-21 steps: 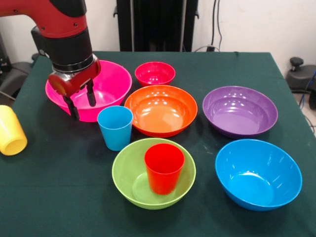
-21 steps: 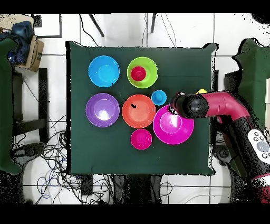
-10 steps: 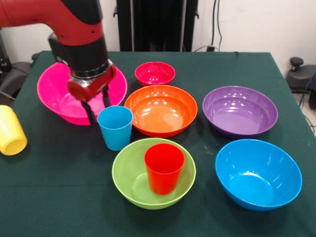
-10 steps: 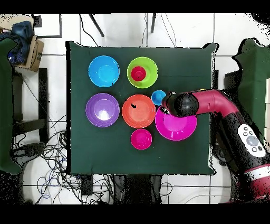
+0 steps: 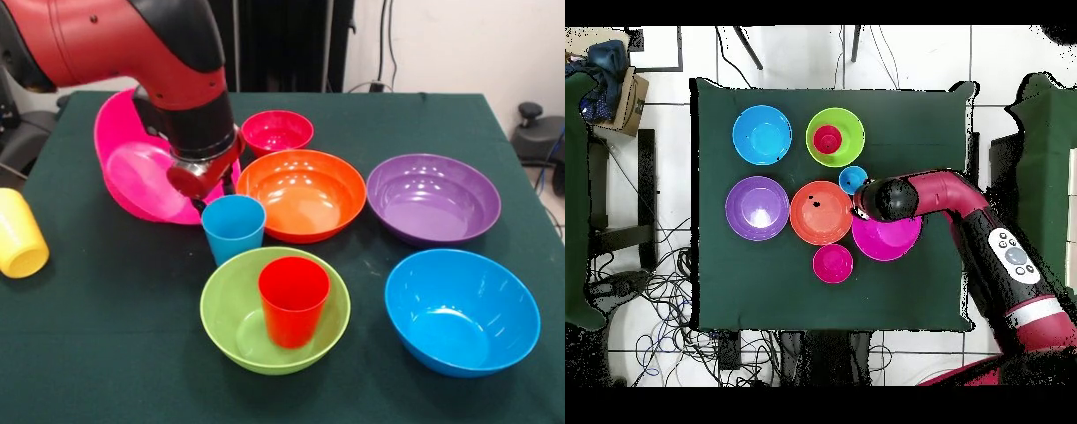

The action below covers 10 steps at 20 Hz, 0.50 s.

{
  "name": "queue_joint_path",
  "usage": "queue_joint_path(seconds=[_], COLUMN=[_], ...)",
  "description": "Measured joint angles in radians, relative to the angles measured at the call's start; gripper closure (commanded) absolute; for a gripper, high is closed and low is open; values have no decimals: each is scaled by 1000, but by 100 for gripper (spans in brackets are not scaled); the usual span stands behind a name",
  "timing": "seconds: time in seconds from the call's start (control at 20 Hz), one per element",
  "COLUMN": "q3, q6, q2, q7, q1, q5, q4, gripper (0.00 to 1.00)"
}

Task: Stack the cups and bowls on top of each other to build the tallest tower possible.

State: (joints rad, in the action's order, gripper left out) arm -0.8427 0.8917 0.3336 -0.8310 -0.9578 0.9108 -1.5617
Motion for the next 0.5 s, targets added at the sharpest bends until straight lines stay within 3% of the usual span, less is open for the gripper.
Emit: queue_joint_path(seconds=[0.5], q3=[23], q6=[0], q2=[-36], q7=[0], q1=[8], q5=[18], q4=[8], gripper=[0])
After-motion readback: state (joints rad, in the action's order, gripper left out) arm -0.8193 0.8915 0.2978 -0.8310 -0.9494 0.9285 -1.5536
